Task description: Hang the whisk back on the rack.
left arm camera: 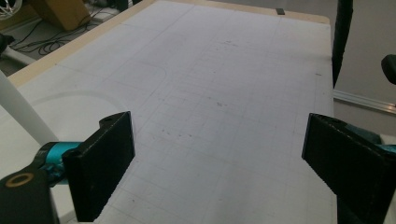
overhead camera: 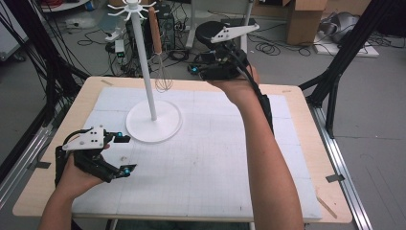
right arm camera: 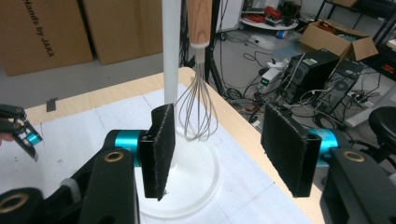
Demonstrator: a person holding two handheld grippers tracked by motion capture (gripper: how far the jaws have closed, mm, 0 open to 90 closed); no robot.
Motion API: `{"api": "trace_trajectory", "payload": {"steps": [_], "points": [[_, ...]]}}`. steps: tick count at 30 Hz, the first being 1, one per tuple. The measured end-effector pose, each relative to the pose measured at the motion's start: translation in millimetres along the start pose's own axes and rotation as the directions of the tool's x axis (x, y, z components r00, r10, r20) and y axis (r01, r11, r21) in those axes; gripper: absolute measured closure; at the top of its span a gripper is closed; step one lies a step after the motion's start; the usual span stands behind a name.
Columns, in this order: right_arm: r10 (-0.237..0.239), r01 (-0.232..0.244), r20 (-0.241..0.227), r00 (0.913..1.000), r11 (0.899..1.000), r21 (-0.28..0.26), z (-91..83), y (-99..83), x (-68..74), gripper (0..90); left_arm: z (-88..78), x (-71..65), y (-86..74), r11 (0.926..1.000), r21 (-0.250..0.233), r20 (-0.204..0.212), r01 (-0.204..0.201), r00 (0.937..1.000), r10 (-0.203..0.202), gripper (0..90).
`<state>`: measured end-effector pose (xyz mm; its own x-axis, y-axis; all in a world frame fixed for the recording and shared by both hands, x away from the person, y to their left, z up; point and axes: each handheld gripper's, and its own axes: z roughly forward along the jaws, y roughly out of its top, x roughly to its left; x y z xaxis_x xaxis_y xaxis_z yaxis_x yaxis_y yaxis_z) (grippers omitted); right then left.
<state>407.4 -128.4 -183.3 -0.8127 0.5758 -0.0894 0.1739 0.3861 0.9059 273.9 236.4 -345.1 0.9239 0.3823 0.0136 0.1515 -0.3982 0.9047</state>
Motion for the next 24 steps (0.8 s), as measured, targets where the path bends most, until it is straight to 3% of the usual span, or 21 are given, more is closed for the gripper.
{"api": "trace_trajectory", "payload": {"steps": [12, 24], "points": [[0.023, -0.023, -0.007, 0.9997, 0.999, -0.041, -31.1, -34.1, -5.3, 38.2, 2.9, 1.3, -1.9, 1.0000, 0.003, 0.006, 0.006, 1.0000, -0.006, 9.9], [0.013, -0.013, -0.020, 0.9997, 1.000, -0.028, -38.3, -42.6, 1.2, 35.0, 1.2, 1.8, -2.1, 0.9999, -0.008, 0.006, 0.009, 0.9999, -0.009, 10.0]]}}
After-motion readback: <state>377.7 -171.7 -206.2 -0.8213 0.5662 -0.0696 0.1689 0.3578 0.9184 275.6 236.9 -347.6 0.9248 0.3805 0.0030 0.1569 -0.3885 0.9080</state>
